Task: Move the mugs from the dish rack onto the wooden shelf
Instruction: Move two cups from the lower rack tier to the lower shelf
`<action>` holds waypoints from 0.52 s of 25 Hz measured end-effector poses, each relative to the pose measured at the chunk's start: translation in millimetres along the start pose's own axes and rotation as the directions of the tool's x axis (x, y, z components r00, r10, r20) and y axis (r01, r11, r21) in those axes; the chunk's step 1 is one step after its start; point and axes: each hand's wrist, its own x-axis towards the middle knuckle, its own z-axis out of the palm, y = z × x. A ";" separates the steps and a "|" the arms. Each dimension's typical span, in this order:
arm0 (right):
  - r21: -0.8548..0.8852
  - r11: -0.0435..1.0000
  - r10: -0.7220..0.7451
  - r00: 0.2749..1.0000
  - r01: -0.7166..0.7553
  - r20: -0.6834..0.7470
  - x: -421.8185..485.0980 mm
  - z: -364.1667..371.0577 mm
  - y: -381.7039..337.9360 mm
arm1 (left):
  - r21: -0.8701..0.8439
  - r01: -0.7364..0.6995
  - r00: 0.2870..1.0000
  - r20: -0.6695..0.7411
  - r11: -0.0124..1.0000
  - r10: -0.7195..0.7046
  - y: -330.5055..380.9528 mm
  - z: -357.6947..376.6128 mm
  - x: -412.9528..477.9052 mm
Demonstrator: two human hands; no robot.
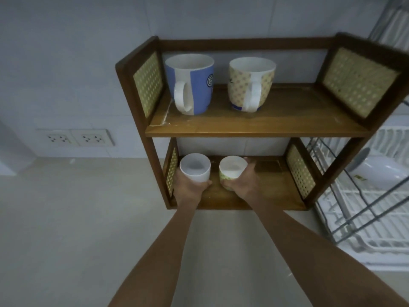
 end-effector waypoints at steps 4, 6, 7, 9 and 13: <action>-0.157 0.987 -0.033 0.996 0.046 0.082 -4.1 -11.7 -2.0 | 0.005 0.067 0.996 0.054 0.998 -0.067 6.7 -2.0 -2.3; -0.214 0.972 -0.068 0.990 0.094 0.123 -15.1 -23.3 -3.9 | -0.048 0.109 0.992 0.062 0.993 -0.106 12.9 -7.6 -17.5; -0.228 0.965 -0.102 0.986 0.130 0.129 -23.3 -30.4 -3.8 | -0.082 0.119 0.992 0.048 0.989 -0.115 15.0 -10.7 -28.0; -0.245 0.946 -0.183 0.974 0.211 0.130 -48.8 -47.6 1.6 | -0.122 0.082 0.997 0.024 0.989 -0.079 19.6 -17.1 -54.2; -0.287 0.868 -0.384 0.914 0.406 0.132 -108.5 -101.3 23.0 | -0.029 -0.286 0.948 0.139 0.958 0.287 34.5 -22.1 -121.3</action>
